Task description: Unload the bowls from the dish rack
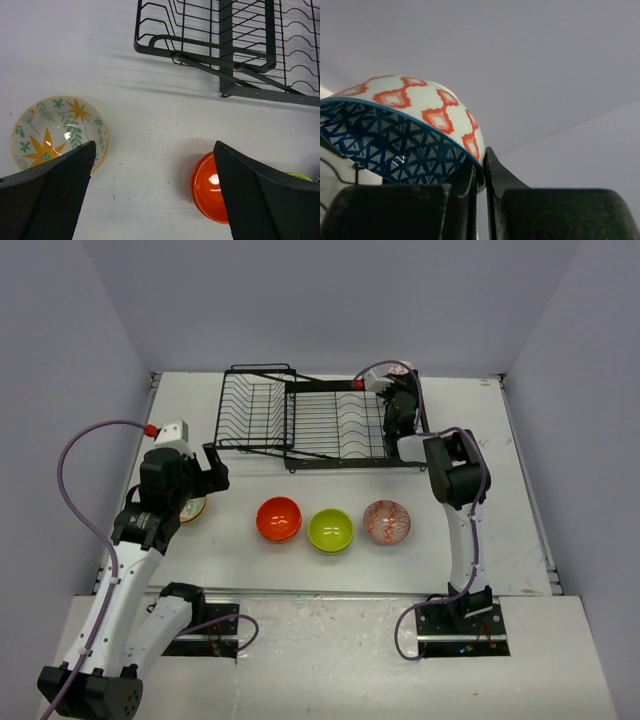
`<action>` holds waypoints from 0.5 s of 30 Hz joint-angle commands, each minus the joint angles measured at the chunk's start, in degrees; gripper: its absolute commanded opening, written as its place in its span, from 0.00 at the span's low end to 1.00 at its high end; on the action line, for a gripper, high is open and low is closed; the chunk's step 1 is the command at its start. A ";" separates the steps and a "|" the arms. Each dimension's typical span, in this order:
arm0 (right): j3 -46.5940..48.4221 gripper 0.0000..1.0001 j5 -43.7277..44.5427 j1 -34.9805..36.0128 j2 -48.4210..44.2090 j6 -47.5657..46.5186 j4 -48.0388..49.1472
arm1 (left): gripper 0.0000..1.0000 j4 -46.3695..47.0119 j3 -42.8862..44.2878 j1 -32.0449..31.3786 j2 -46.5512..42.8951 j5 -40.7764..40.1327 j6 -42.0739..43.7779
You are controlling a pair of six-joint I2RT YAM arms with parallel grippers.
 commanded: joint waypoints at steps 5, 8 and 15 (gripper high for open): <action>0.62 0.00 6.22 1.92 -3.34 -1.42 23.52 | 1.00 2.47 -0.35 -0.06 -0.72 1.21 1.55; -2.09 0.00 11.91 3.67 -11.65 4.51 22.41 | 1.00 2.82 -0.26 0.11 -1.07 1.30 1.63; -12.66 0.00 12.42 11.41 -44.71 55.64 -45.09 | 1.00 2.74 -0.70 2.31 -5.10 0.07 1.19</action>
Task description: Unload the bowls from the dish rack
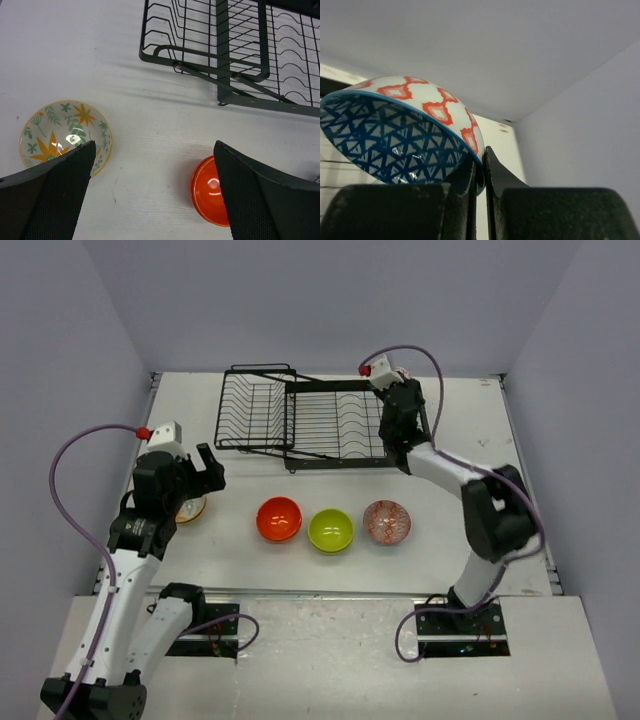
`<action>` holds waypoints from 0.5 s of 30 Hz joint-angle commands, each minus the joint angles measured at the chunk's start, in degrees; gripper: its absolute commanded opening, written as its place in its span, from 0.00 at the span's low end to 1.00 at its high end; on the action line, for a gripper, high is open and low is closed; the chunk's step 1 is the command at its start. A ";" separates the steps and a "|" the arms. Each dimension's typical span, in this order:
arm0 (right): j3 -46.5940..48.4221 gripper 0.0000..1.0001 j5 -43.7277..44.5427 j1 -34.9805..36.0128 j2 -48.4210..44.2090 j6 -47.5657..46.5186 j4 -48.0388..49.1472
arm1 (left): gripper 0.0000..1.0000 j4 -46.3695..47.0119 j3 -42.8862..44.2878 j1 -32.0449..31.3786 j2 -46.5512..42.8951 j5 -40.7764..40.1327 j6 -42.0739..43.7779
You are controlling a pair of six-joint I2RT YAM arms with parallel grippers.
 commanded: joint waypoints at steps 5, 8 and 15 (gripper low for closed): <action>1.85 0.00 -18.32 4.29 -31.65 55.00 -63.87 | 1.00 2.50 -0.92 0.57 -6.13 -2.50 0.56; -0.17 0.00 -25.45 4.38 -33.41 55.72 -76.01 | 1.00 2.41 -0.92 0.57 -6.48 -2.15 0.47; -2.64 0.00 -36.10 4.12 -37.90 52.47 -87.71 | 1.00 2.76 -2.06 -0.05 -8.68 -1.18 0.12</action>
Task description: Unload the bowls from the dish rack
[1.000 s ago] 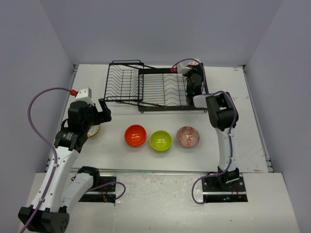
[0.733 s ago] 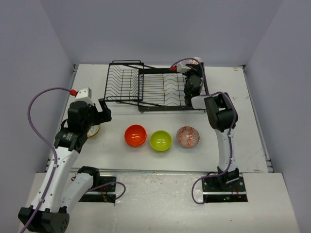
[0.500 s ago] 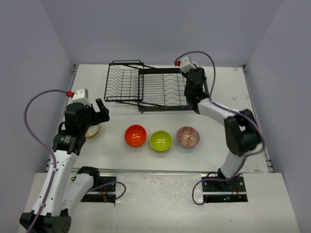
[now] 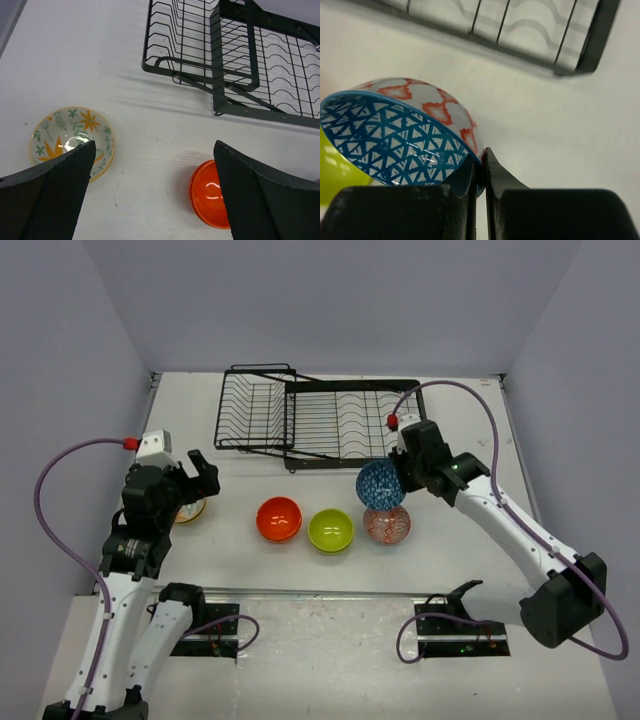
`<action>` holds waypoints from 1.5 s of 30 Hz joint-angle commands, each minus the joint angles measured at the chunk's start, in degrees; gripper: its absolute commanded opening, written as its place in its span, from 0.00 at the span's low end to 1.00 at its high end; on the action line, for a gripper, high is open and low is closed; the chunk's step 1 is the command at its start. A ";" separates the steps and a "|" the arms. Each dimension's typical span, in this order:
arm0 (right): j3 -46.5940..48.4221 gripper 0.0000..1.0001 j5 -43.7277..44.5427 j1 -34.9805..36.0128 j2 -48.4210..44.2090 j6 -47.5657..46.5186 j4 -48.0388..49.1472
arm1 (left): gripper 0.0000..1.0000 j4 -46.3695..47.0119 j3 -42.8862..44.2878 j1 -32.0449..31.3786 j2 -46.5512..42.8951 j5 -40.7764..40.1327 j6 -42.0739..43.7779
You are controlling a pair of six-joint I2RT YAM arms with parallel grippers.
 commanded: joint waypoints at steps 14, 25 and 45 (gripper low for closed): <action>0.45 0.00 -15.81 -4.67 5.63 -2.92 -18.46 | 1.00 2.43 -1.19 -2.36 1.39 1.16 0.07; 1.95 0.00 -22.23 -9.33 15.20 -4.77 -18.37 | 1.00 2.35 -1.19 -3.32 2.00 1.43 0.16; 2.56 0.99 -7.66 -9.42 2.75 2.42 -17.49 | 1.00 0.51 0.47 -3.41 1.83 -3.31 -0.89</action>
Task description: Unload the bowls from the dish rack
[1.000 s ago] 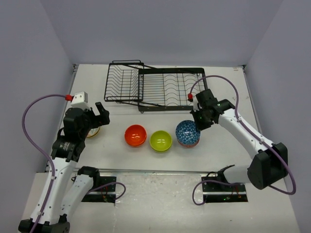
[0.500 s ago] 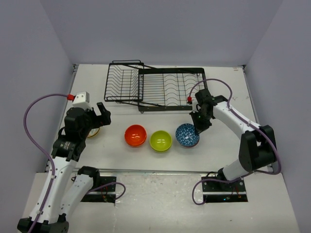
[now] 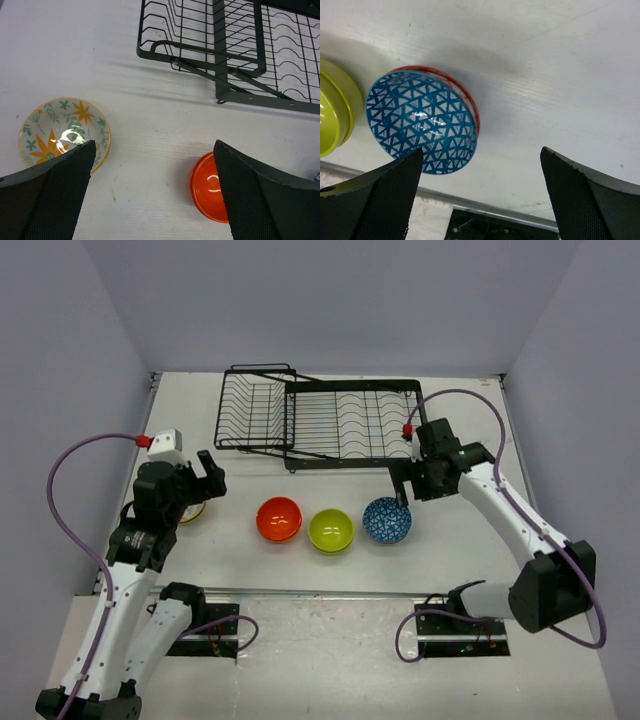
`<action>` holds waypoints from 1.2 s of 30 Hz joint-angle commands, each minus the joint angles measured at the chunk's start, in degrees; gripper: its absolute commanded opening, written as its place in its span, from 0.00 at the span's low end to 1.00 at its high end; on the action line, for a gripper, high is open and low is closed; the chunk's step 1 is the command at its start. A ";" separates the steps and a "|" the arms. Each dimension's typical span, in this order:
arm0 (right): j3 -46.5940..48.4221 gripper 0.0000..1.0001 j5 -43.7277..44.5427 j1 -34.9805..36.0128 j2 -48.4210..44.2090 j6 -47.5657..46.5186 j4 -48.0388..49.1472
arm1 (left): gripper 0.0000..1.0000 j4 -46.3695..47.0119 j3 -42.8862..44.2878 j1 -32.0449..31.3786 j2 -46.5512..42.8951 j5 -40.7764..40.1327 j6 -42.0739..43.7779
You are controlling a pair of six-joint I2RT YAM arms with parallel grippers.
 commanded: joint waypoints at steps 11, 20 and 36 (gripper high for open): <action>-13.74 0.99 14.80 -0.04 -47.75 13.44 21.40 | 1.00 -9.15 9.38 -0.31 -7.35 -22.13 -2.10; -4.96 0.99 24.47 0.05 -59.02 14.14 6.81 | 1.00 -22.59 23.69 -0.31 -5.68 -17.65 -0.26; -11.71 0.99 25.26 1.10 -69.22 9.13 9.18 | 1.00 -30.79 27.06 -0.22 -10.42 -14.05 0.09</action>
